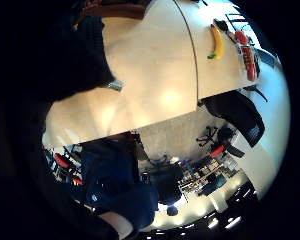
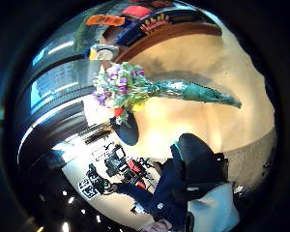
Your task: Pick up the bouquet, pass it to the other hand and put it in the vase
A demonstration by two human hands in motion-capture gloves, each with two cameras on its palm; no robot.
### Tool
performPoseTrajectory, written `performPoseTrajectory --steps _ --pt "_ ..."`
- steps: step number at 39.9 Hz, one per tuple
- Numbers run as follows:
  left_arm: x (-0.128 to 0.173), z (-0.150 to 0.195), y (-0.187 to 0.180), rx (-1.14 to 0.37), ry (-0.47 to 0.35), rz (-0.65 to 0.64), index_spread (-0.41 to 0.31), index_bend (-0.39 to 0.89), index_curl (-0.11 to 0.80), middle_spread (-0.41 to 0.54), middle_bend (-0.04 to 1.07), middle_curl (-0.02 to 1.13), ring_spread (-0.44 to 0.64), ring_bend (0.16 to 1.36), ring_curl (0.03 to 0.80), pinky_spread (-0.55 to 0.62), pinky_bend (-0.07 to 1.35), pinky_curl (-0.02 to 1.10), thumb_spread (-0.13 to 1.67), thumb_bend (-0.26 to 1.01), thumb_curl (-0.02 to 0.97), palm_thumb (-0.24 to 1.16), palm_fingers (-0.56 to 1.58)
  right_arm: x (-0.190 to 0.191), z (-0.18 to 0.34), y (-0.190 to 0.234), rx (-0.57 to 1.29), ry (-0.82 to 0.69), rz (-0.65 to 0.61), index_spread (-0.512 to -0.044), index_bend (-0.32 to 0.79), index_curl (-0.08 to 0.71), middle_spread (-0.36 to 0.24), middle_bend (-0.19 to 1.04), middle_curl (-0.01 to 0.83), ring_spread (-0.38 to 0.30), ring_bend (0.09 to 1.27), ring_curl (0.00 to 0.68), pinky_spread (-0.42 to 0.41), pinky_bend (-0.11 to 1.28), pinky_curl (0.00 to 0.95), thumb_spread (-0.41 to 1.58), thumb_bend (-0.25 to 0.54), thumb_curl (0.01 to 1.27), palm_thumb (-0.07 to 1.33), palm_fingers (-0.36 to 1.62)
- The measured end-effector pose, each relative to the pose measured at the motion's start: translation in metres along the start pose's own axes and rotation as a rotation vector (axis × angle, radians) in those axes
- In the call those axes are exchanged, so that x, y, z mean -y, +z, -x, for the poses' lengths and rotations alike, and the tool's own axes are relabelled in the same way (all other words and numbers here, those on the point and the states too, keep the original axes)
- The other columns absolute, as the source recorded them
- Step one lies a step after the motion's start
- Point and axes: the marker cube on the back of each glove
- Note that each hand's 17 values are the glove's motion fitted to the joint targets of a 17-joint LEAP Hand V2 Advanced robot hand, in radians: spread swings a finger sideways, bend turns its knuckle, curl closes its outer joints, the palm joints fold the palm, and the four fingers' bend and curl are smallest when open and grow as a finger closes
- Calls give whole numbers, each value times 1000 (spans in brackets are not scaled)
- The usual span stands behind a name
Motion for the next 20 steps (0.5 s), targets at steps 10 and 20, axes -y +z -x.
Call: performPoseTrajectory --steps 10,20 --pt "2 -6 8 -13 2 62 -47 169 330 191 178 299 327 534 252 421 259 304 1056 -52 153 -63 120 19 -16 56 -33 115 -162 -200 141 185 -94 282 420 -159 587 369 76 511 330 981 -15 382 765 573" --pt "6 -15 7 39 5 16 -47 175 342 183 186 307 327 519 251 421 242 306 1058 -53 155 -64 135 21 -25 86 -41 184 -110 -210 126 216 -108 270 432 -175 564 379 50 460 329 970 -31 390 766 581"
